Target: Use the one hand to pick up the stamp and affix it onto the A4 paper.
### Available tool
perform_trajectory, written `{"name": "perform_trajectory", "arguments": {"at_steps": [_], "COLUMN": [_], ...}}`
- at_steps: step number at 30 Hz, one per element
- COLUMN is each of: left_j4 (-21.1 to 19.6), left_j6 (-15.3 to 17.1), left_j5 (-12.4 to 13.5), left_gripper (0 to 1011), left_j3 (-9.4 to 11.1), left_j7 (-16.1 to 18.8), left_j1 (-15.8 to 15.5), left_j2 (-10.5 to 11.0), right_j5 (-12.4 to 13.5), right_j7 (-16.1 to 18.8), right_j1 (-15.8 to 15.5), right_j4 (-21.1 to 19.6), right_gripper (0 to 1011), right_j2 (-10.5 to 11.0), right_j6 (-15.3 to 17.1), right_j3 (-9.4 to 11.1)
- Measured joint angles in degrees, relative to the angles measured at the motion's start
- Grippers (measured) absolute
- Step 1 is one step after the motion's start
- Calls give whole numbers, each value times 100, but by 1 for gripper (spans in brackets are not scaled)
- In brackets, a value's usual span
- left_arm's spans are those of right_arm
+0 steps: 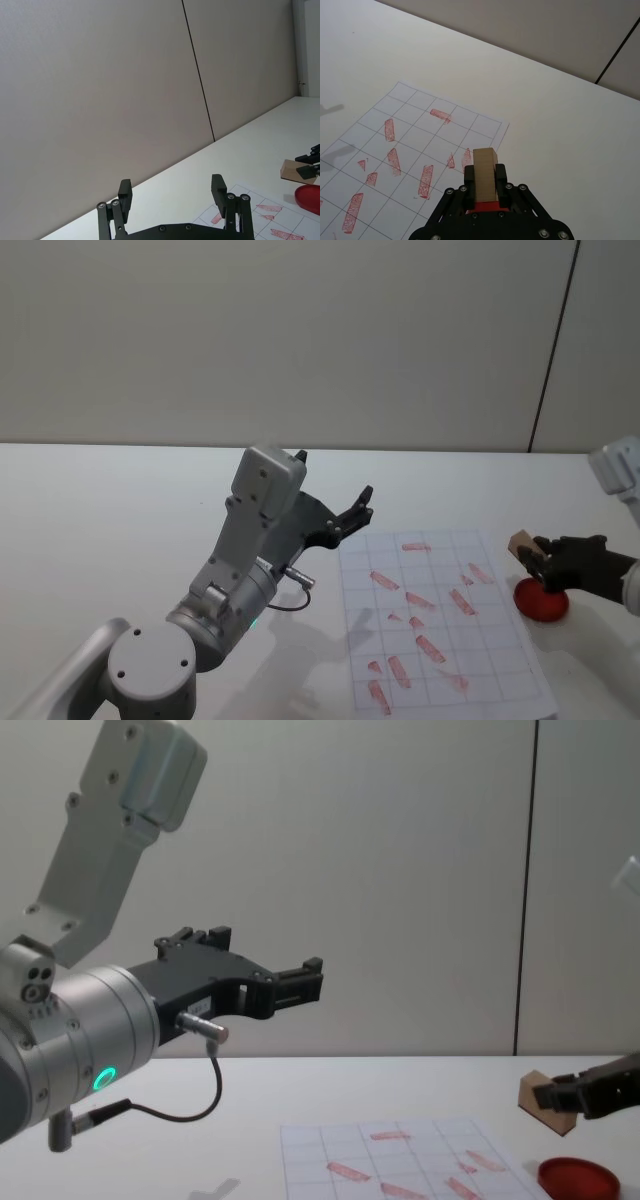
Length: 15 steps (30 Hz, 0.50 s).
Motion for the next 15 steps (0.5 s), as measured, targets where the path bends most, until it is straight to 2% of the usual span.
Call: {"name": "perform_trajectory", "arguments": {"at_steps": [7, 15], "left_j4": [0, 0], "left_j6": [0, 0], "left_j5": [0, 0], "left_gripper": [1002, 1002], "left_j3": [0, 0], "left_j7": [0, 0], "left_j1": [0, 0], "left_j2": [0, 0], "right_j5": [171, 277], "right_j7": [-64, -122], "right_j1": [-148, -220], "right_j4": [-226, -541], "right_gripper": [235, 235], "right_j2": [100, 219], "right_j6": [46, 404], "right_j3": [51, 129]}}
